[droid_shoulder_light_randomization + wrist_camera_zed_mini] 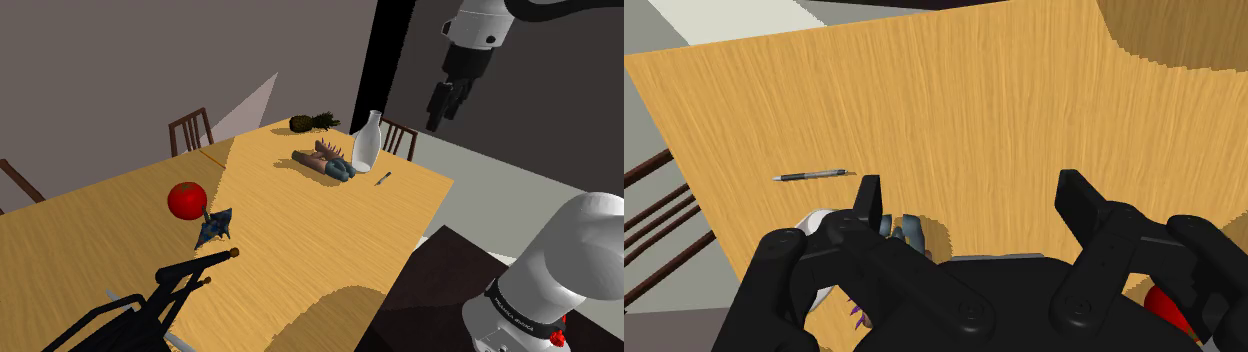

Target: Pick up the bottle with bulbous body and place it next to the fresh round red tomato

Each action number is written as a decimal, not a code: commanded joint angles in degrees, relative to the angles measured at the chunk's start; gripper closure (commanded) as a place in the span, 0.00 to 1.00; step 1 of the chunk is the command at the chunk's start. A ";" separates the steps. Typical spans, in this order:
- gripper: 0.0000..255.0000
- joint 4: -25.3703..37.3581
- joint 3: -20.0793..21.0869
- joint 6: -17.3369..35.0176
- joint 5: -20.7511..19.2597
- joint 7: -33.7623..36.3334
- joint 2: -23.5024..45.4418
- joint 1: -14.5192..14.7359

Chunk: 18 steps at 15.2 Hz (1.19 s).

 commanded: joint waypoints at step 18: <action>0.00 17.22 -10.40 17.44 -0.64 -8.88 32.86 -4.68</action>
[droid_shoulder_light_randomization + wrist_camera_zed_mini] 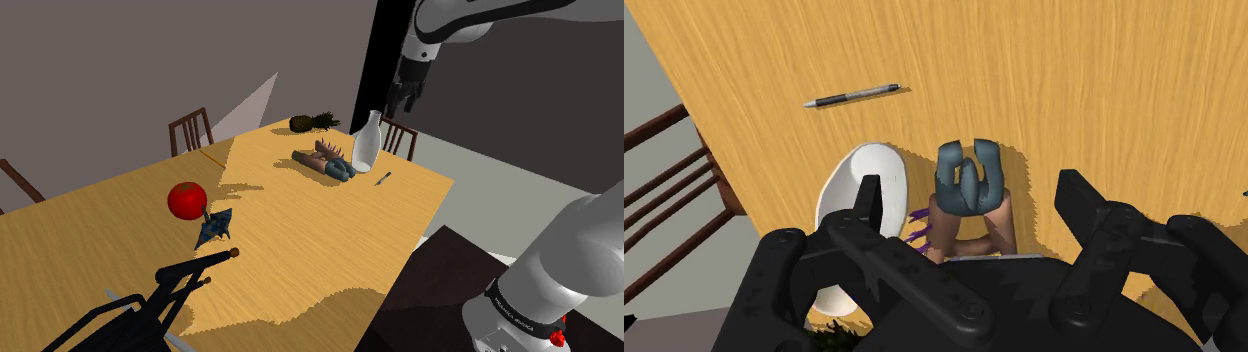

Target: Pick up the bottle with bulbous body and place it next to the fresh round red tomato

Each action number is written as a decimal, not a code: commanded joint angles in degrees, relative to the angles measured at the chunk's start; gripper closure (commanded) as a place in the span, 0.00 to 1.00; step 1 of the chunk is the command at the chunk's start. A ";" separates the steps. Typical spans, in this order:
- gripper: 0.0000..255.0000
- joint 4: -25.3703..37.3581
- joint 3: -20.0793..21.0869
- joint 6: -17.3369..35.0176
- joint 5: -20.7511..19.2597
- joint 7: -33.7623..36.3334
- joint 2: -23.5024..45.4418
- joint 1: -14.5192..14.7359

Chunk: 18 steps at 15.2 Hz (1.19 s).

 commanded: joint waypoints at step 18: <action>0.00 27.00 -4.38 5.13 8.50 -8.62 31.95 -5.14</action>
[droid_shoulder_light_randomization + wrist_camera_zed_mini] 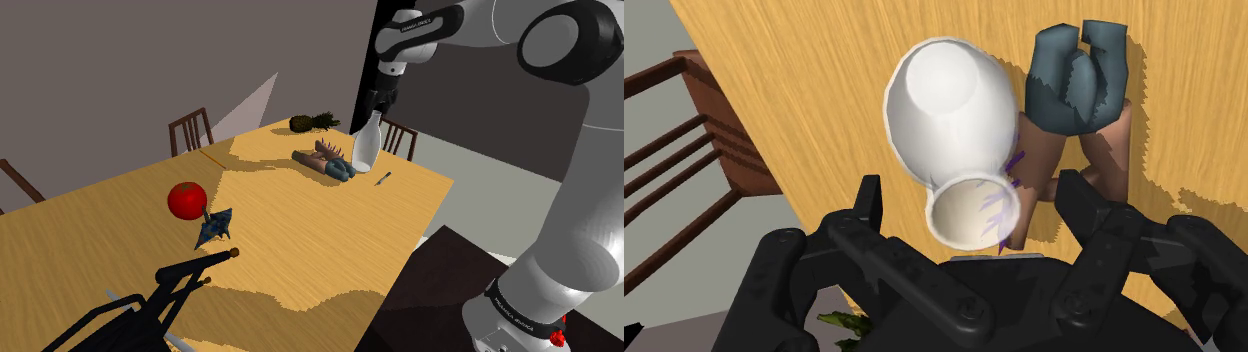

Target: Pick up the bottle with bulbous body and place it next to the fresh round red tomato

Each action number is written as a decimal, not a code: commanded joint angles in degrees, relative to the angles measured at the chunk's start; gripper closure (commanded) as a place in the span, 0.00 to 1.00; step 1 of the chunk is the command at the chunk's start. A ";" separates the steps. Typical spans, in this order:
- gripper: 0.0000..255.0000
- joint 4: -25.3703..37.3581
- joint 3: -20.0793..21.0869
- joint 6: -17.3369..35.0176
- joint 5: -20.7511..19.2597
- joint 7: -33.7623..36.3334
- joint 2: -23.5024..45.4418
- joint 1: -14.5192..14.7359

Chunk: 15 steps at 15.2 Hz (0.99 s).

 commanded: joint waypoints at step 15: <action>1.00 -1.52 0.10 2.39 0.24 -0.13 0.86 -0.01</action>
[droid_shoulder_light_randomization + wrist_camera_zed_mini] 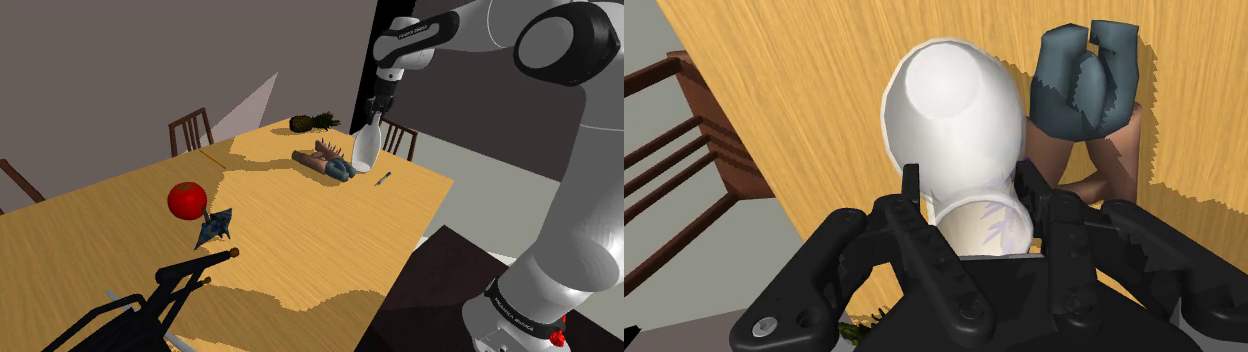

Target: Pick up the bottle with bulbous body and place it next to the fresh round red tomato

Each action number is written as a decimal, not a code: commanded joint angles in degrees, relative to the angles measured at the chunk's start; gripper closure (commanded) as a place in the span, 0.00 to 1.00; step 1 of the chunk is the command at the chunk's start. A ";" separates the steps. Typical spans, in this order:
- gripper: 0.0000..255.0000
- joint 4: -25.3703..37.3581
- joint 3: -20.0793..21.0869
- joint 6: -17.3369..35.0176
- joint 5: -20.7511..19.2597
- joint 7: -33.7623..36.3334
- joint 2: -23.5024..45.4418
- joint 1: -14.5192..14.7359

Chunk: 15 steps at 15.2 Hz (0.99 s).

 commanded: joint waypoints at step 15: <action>1.00 5.01 -0.18 -6.37 -0.43 0.34 -1.36 -0.03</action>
